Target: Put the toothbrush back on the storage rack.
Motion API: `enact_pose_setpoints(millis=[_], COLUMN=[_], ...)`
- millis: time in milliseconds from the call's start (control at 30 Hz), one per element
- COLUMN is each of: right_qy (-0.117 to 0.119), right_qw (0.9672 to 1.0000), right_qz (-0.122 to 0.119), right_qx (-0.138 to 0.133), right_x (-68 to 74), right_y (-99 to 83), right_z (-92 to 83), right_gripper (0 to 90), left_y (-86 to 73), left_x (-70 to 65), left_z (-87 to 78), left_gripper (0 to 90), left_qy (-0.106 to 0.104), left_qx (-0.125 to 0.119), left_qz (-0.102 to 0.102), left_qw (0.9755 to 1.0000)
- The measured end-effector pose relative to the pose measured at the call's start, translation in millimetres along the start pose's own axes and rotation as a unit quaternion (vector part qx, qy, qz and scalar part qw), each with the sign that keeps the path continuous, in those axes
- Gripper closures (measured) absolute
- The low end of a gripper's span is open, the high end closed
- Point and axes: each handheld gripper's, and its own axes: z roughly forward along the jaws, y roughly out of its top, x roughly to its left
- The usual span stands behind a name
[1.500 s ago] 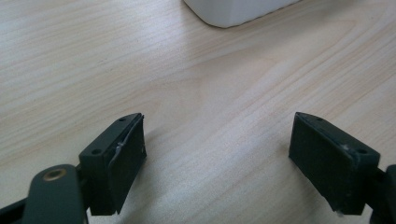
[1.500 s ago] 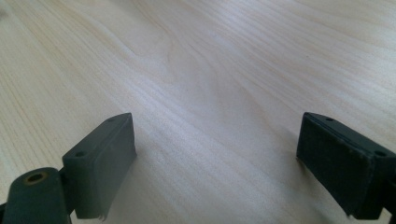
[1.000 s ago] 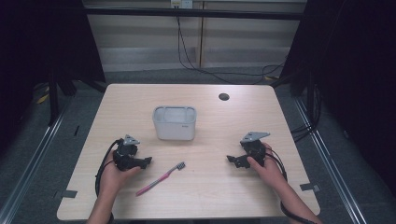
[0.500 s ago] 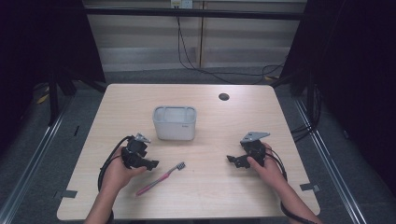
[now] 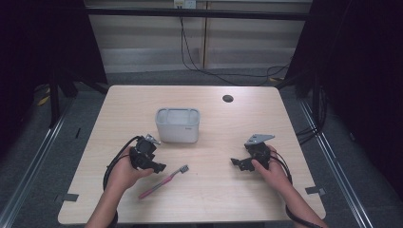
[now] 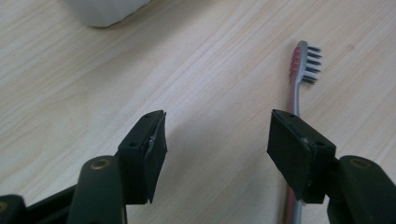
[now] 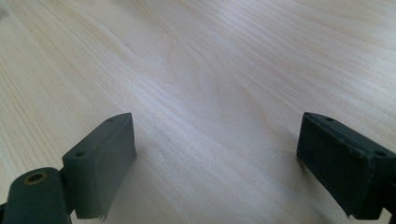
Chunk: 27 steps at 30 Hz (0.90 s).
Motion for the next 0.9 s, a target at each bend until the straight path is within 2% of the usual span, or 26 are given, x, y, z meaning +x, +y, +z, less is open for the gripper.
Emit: enact_pose_setpoints(millis=[233,267,300,400,567,900], right_qy=[0.000,0.000,0.000,0.000,0.000,0.000], right_qw=[1.0000,1.0000,1.0000,1.0000,1.0000,1.0000], right_qz=[0.000,0.000,0.000,0.000,0.000,0.000], right_qx=[0.000,0.000,0.000,0.000,0.000,0.000], right_x=[0.0,0.0,0.0,0.0,0.0,0.0], right_y=[0.0,0.0,0.0,0.0,0.0,0.0], right_z=[0.0,0.0,0.0,0.0,0.0,0.0], right_gripper=[11.1,11.1,11.1,11.1,11.1,11.1], left_y=[5.8,6.8,7.4,9.7,18.1,25.1], left_x=[-4.8,-4.0,-5.0,-6.1,-12.0,-17.2], left_z=[2.2,2.2,3.0,3.2,3.4,8.0], left_gripper=[38.4,38.8,39.2,40.5,43.0,46.7], left_qy=[-0.007,-0.005,-0.009,-0.010,-0.016,-0.022], left_qx=[0.017,0.021,0.021,0.023,0.034,0.049], left_qz=[0.000,0.008,0.001,0.004,0.019,0.030], left_qw=[0.9998,0.9997,0.9997,0.9997,0.9991,0.9981])
